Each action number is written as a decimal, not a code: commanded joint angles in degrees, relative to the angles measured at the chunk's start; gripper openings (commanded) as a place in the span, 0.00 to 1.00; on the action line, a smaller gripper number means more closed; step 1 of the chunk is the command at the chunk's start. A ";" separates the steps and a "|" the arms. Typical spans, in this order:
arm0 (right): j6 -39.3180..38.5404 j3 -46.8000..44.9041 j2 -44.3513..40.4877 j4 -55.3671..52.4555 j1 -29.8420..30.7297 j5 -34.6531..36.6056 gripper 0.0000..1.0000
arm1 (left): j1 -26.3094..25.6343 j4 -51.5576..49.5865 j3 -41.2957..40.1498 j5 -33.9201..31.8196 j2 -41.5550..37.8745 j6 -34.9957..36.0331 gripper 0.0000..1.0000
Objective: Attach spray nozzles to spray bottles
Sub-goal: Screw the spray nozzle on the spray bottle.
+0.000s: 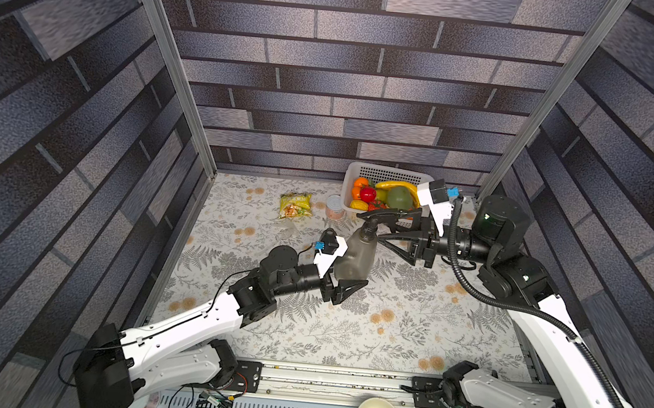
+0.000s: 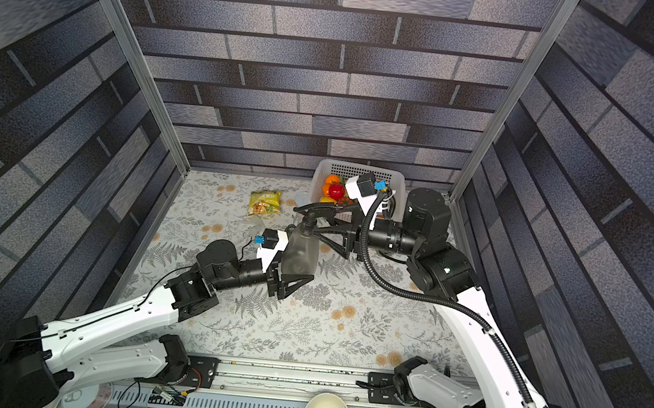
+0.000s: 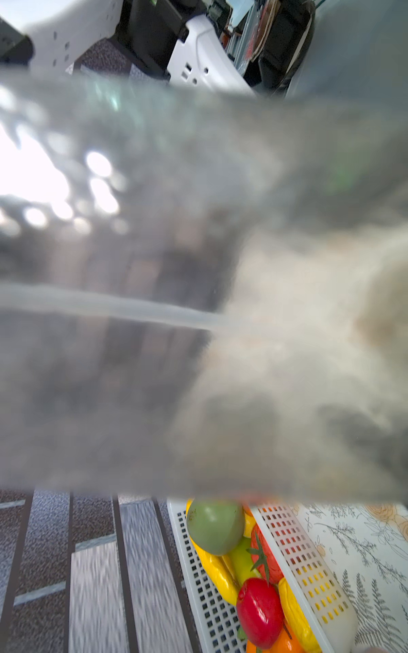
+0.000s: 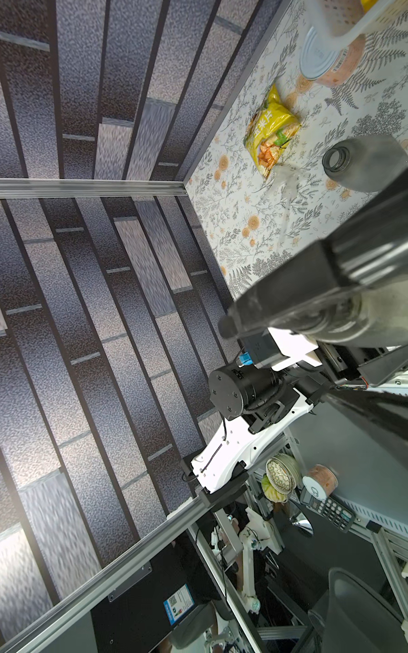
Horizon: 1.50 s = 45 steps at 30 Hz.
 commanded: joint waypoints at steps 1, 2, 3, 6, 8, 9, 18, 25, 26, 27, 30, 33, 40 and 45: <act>0.51 -1.27 -2.46 -0.46 2.30 4.19 0.58 | 0.42 2.31 0.81 -2.50 0.53 0.94 0.61; 0.59 -1.41 -2.53 -0.52 2.91 5.62 0.58 | 0.30 2.47 0.98 -2.63 0.90 1.05 0.61; 0.51 -1.41 -2.45 -0.82 3.20 7.23 0.58 | 0.20 2.58 1.15 -2.64 1.25 1.16 0.61; -0.25 -0.75 -1.24 -1.67 3.21 10.70 0.60 | -0.67 2.54 1.73 -2.88 1.66 1.78 0.61; -0.63 0.21 -0.22 -2.54 3.21 12.90 0.61 | -1.26 2.05 2.19 -3.24 1.66 2.29 0.61; -0.63 0.59 0.10 -2.99 3.28 14.40 0.61 | -1.62 1.49 2.41 -3.65 1.57 2.67 0.61; 0.99 1.40 2.25 -1.11 4.82 16.60 0.60 | -3.67 0.39 3.49 -6.06 2.23 5.06 0.61; 1.72 -0.13 2.70 -0.09 6.01 15.57 0.42 | -3.74 1.36 4.46 -6.51 3.88 4.82 0.60; 1.99 -0.36 2.55 0.28 6.10 15.82 0.40 | -3.89 1.31 4.72 -6.51 4.19 4.85 0.60; 2.23 -0.50 2.53 0.50 6.22 15.93 0.38 | -4.02 1.27 5.00 -6.63 4.54 5.02 0.60; 2.20 -0.67 2.63 0.01 6.88 18.33 0.33 | -4.68 1.49 5.52 -7.82 5.27 5.42 0.60; 2.58 -1.14 2.77 -0.84 8.11 24.19 0.27 | -5.83 2.83 6.25 -12.22 6.33 6.11 0.58; 5.17 -4.30 1.41 0.08 15.69 52.71 0.17 | -9.52 6.15 7.84 -24.28 9.62 10.02 0.58; 5.40 -5.58 2.11 3.45 23.91 74.67 0.15 | -11.66 7.81 9.51 -31.85 11.81 13.06 0.58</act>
